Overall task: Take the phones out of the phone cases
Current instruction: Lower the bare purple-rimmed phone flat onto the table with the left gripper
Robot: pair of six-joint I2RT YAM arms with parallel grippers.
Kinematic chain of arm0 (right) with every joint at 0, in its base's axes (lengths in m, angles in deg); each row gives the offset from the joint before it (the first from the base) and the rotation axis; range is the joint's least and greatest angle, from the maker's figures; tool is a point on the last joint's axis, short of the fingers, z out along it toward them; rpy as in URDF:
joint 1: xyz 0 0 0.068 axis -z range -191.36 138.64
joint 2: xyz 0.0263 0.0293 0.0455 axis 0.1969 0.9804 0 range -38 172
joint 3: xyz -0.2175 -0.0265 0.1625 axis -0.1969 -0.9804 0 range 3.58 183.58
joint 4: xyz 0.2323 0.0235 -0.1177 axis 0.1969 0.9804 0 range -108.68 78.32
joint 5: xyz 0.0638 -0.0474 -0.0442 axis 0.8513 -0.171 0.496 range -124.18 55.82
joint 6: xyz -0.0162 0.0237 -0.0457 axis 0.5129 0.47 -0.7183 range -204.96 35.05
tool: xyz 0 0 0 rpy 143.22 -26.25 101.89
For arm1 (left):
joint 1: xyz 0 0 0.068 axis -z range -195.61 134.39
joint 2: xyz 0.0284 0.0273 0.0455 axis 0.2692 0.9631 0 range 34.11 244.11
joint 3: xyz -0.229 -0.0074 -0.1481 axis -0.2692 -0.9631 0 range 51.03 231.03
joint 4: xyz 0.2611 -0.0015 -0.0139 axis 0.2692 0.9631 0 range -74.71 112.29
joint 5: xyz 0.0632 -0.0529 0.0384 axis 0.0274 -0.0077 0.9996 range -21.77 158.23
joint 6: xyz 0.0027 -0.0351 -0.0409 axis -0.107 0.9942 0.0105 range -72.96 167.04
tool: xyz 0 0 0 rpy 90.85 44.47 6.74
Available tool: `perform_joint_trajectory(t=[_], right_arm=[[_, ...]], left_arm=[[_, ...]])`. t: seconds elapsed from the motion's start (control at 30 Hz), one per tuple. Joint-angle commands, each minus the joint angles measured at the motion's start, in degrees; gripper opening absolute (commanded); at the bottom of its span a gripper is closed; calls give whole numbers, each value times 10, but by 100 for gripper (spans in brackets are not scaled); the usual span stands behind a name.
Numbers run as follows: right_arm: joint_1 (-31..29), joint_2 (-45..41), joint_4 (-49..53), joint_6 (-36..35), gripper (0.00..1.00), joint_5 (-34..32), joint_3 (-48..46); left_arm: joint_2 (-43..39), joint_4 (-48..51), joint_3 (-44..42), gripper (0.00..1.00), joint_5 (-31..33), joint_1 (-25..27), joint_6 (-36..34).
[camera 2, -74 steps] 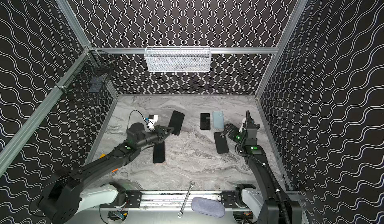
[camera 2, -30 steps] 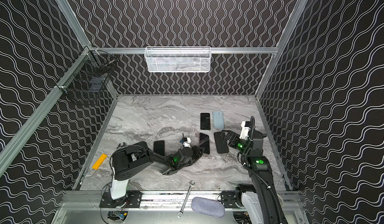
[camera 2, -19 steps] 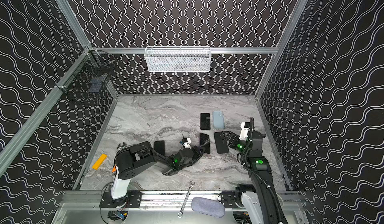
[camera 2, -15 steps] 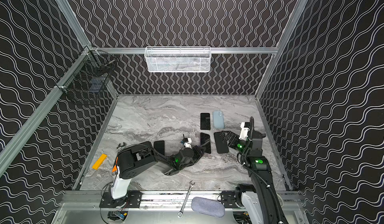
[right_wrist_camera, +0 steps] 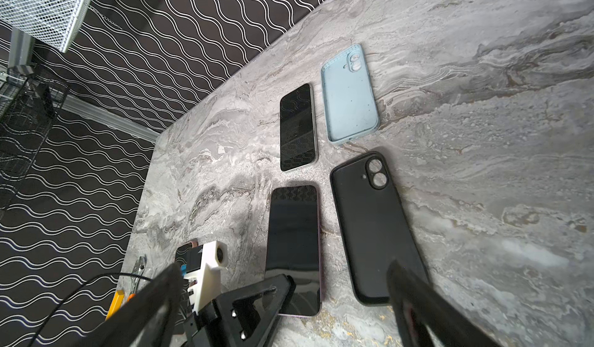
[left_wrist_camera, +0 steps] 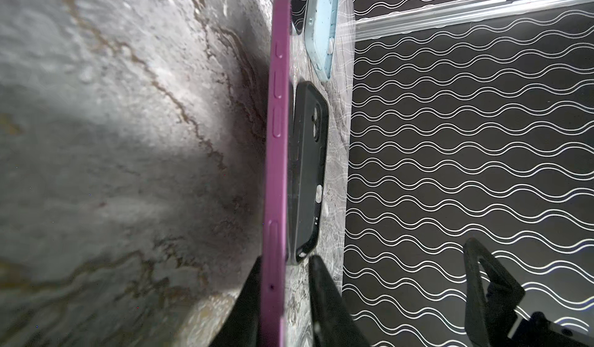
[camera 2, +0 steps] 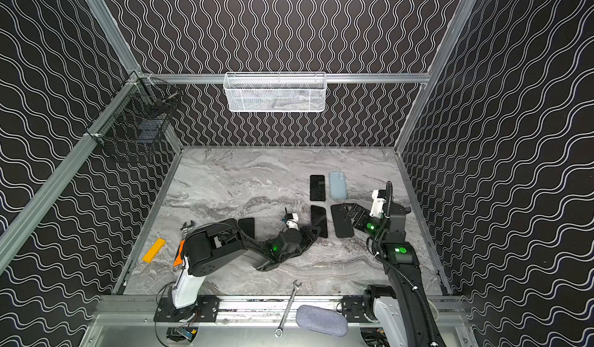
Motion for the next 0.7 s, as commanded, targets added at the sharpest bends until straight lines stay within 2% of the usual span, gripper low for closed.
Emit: perform_joint_trajectory(t=[0.0,0.17,0.3,0.67], right_arm=[[0,2,-8,1,100,0,0],[0,8,-15,6,100,8,1],[0,12,-18,9,100,12,1],[0,10,-12,6,100,3,4]], left_arm=[[3,-24,0,32,-7,-3,-20],[-5,-15,-6,41,-9,-5,-34],[-25,45,5,46,-27,-10,-52],[-30,124,35,49,-54,-14,-82]])
